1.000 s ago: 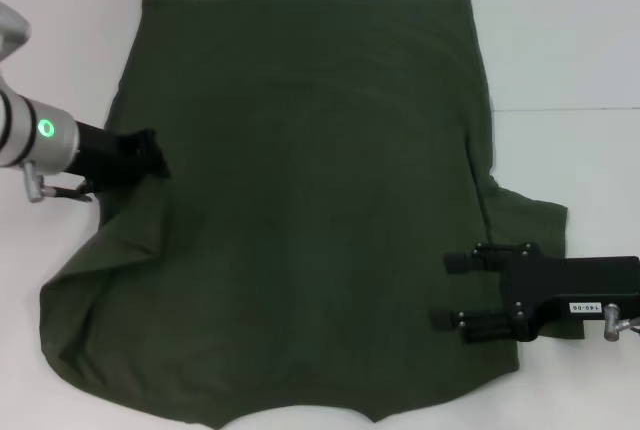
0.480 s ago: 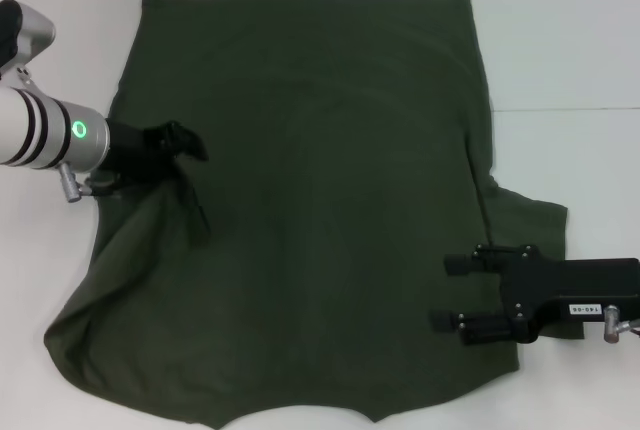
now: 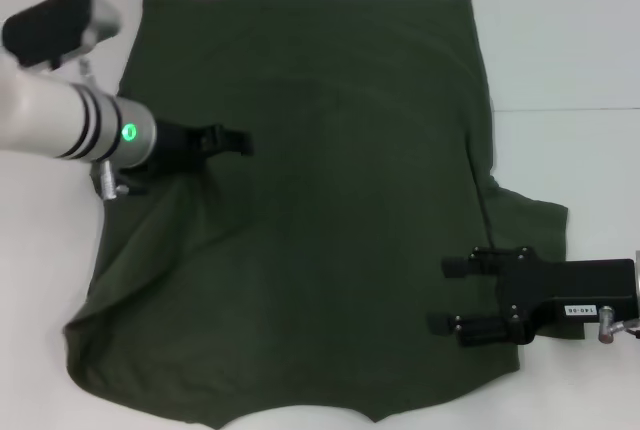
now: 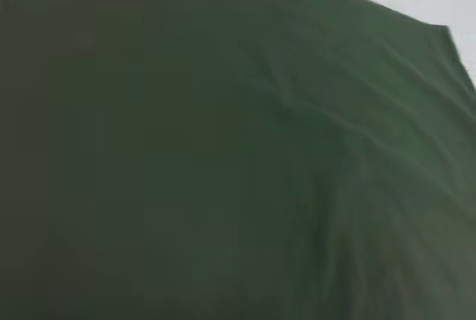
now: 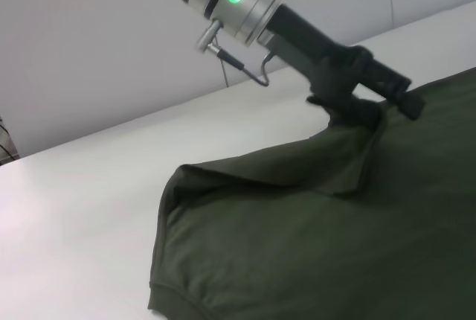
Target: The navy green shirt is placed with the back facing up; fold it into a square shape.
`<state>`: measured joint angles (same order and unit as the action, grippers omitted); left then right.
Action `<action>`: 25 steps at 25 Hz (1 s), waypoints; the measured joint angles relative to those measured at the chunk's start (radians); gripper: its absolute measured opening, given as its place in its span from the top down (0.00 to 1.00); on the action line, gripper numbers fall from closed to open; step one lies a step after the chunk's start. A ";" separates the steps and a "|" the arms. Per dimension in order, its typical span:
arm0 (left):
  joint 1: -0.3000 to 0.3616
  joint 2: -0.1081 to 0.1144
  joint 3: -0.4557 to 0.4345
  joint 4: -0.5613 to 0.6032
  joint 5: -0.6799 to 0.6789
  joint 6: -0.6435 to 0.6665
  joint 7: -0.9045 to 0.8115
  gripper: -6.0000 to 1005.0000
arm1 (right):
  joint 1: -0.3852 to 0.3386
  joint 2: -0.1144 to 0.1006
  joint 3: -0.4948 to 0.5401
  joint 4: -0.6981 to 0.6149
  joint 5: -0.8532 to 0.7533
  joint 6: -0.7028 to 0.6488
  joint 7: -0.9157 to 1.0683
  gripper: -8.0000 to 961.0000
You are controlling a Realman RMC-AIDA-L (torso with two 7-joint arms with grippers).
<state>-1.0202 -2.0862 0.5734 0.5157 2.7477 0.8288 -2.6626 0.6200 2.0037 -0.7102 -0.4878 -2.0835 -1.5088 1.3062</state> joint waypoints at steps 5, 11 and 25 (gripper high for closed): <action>0.006 -0.041 0.144 0.099 -0.001 -0.038 0.076 0.07 | 0.003 0.001 0.000 0.000 -0.003 0.010 0.001 0.06; -0.003 -0.043 0.320 0.119 0.016 -0.051 0.113 0.06 | 0.009 0.003 0.000 0.010 -0.005 0.010 0.003 0.06; 0.161 0.005 0.268 0.191 -0.436 0.084 0.353 0.06 | 0.009 -0.009 0.010 0.009 -0.001 0.000 0.057 0.06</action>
<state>-0.8592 -2.0814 0.8409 0.7068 2.3119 0.9131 -2.3100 0.6289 1.9951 -0.7007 -0.4784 -2.0844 -1.5085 1.3634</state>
